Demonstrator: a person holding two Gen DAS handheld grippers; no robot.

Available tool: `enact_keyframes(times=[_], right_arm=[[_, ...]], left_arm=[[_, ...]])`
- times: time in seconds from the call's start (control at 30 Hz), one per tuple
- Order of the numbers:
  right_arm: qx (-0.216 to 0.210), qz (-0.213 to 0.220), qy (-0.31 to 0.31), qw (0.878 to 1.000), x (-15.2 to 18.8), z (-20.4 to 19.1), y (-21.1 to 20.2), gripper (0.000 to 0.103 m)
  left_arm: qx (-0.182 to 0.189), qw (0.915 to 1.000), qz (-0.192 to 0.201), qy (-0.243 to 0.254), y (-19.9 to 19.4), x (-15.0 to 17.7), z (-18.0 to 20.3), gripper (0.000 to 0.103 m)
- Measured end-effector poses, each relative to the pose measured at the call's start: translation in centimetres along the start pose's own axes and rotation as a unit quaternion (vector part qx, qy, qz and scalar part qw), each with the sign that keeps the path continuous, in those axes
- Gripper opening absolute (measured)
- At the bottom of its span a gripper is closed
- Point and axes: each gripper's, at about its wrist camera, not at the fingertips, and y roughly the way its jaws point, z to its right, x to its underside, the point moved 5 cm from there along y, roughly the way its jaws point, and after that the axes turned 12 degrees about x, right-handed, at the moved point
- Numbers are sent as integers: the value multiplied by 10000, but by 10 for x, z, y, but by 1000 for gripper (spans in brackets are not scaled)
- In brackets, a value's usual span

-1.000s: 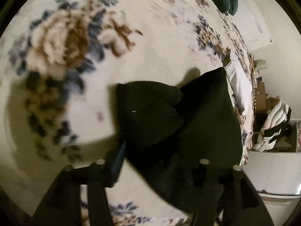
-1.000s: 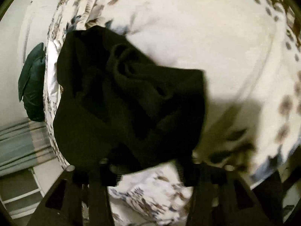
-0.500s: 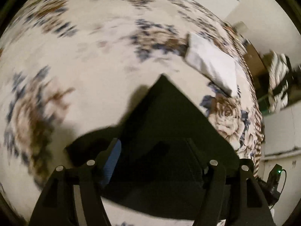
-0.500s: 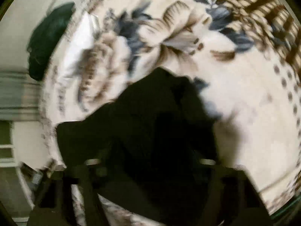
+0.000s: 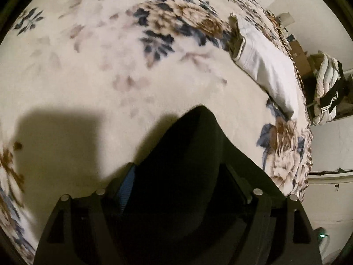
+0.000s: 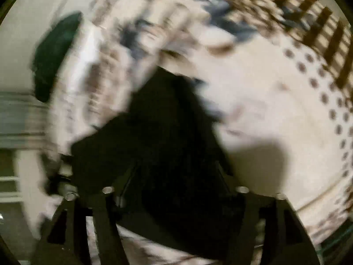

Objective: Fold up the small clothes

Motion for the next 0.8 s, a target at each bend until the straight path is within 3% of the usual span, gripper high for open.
enact_keyframes(times=[0.1, 0.2, 0.27, 0.4, 0.43, 0.47, 0.57, 0.63, 0.7, 0.8], right_arm=[[-75, -204, 602, 9980, -3, 25, 9, 44], [-496, 228, 589, 9968, -11, 11, -23, 46], [-823, 410, 537, 9943, -22, -1, -34, 58], [-605, 530, 380, 9960, -56, -22, -13, 62], [-476, 311, 206, 9982, -62, -29, 1, 53], [-436, 243, 90, 9987, -68, -31, 7, 6], [-545, 536, -25, 9971, -70, -37, -3, 7], [-840, 821, 821, 9897, -73, -13, -17, 7], [-1162, 532, 1866, 9741, -68, 23, -4, 8], [-1069, 308, 1774, 9778, -63, 21, 10, 9]], left_arm=[[-8, 10000, -44, -11, -11, 1, 6, 77], [16, 9999, -54, 151, -21, 4, 15, 77], [31, 9996, -64, 273, -23, 5, 19, 77], [-52, 9993, -157, 328, -16, 7, 19, 77], [-29, 9994, -164, 299, -14, 7, 20, 77], [-8, 9994, -163, 300, -14, 6, 20, 77], [-65, 9991, -195, 363, -11, 2, 19, 77], [-35, 9992, -244, 302, -6, -1, 13, 77], [21, 9995, -272, 173, -3, -3, 8, 77], [60, 9995, -268, 130, -10, -4, 11, 77]])
